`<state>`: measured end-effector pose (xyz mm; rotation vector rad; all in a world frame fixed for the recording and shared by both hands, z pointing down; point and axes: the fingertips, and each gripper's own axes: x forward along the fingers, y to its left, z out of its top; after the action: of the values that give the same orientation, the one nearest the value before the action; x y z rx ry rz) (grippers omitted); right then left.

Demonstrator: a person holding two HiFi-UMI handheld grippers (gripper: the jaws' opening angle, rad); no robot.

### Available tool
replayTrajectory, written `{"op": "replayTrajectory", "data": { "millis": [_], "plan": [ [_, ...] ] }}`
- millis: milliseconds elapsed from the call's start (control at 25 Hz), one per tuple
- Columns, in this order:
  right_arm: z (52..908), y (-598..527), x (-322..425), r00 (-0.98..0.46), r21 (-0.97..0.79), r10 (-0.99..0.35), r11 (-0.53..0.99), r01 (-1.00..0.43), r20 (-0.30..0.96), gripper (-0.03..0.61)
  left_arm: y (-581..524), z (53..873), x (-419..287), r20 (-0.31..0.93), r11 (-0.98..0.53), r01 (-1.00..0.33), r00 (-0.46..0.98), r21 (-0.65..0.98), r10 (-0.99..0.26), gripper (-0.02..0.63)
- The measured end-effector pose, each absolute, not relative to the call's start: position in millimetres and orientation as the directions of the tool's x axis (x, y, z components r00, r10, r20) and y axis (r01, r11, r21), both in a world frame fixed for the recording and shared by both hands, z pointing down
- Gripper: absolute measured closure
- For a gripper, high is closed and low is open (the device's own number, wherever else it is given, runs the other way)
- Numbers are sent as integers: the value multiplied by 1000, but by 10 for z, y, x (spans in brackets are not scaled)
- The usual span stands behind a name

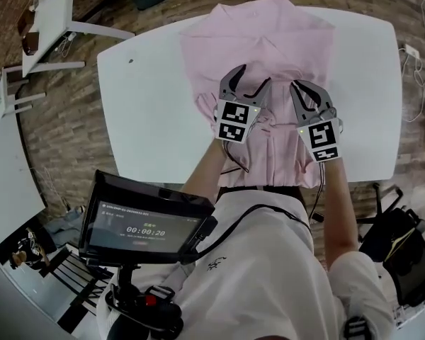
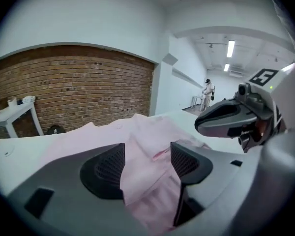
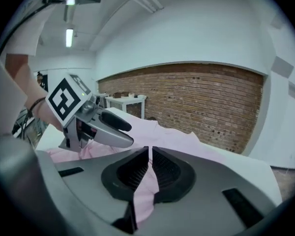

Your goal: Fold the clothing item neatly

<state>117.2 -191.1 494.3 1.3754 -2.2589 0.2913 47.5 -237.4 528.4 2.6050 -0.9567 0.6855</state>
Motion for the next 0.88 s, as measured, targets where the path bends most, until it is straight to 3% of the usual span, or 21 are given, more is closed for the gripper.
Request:
{"op": "replayTrajectory", "data": {
  "millis": [80,200,480,520,600,880],
  "plan": [
    [5088,-2188,881,-405,114,-752,531,-839,520,570,-2560,5424,147,552,-711,-697,630,90,-547,328],
    [5318,-2439,617,-407,170,-721,582,-796,561,507,-2681,5631,-132,581,-683,-721,606,113,-544,328],
    [5674,-2495,573,-337,231,-684,596,-769,647,477,-2575,5721,-50,591,-683,-715,619,150,-518,328],
    [5676,-2504,603,-329,230,-689,586,-777,646,481,-2551,5722,-35,592,-681,-715,620,156,-516,328],
    [5602,-2529,686,-324,210,-706,556,-804,629,561,-2508,5719,-29,592,-678,-717,621,163,-514,328],
    [5338,-2774,1739,-151,164,-802,295,-941,578,561,-2445,5588,-66,575,-669,-721,628,178,-524,328]
  ]
}}
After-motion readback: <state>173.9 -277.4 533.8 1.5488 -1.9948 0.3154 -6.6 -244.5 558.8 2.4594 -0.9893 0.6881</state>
